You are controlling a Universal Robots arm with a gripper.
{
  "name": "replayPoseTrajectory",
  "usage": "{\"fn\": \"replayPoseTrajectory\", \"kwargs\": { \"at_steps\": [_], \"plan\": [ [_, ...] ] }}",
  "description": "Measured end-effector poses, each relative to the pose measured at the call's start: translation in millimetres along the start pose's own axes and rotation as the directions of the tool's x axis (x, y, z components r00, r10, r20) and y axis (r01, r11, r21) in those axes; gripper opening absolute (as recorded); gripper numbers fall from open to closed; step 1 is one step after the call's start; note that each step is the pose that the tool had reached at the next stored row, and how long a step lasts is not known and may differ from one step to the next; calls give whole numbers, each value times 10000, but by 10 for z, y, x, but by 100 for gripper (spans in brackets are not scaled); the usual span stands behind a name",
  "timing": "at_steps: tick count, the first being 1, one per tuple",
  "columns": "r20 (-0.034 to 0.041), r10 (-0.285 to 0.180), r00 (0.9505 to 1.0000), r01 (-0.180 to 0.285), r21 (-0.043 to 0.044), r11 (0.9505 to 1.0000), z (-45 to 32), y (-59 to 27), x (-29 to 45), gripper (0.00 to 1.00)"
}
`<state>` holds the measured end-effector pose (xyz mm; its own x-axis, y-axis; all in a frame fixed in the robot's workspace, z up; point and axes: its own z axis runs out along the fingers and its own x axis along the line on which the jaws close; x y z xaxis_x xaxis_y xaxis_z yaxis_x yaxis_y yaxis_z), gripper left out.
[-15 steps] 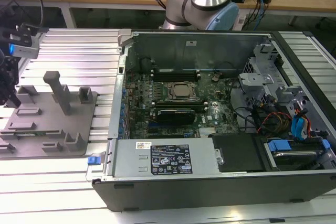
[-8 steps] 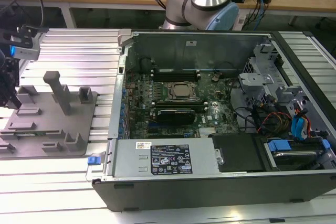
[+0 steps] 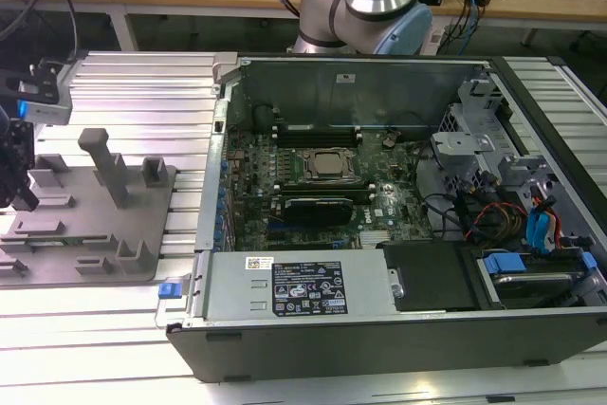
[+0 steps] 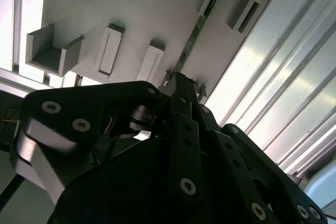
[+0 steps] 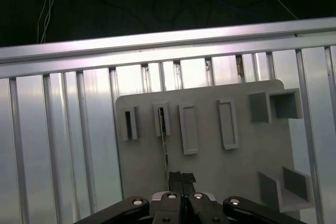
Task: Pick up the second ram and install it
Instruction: 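Pick up the second ram and move it above second insertion slot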
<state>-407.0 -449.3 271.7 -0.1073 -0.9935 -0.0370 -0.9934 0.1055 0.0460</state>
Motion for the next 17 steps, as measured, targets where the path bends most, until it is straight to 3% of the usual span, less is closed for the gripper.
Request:
{"fn": "replayPoseTrajectory", "kwargs": {
  "at_steps": [5, 9, 13, 17],
  "plan": [
    [-5, -133, 9999, 133, 2, 9999, 91, -6, 9, 8],
    [-29, -652, 9979, 652, -20, 9979, 161, -11, 29, 8],
    [-32, -724, 9974, 724, -20, 9974, 264, -21, 84, 8],
    [-31, -726, 9974, 726, -19, 9974, 342, -25, 92, 8]
  ]
}}
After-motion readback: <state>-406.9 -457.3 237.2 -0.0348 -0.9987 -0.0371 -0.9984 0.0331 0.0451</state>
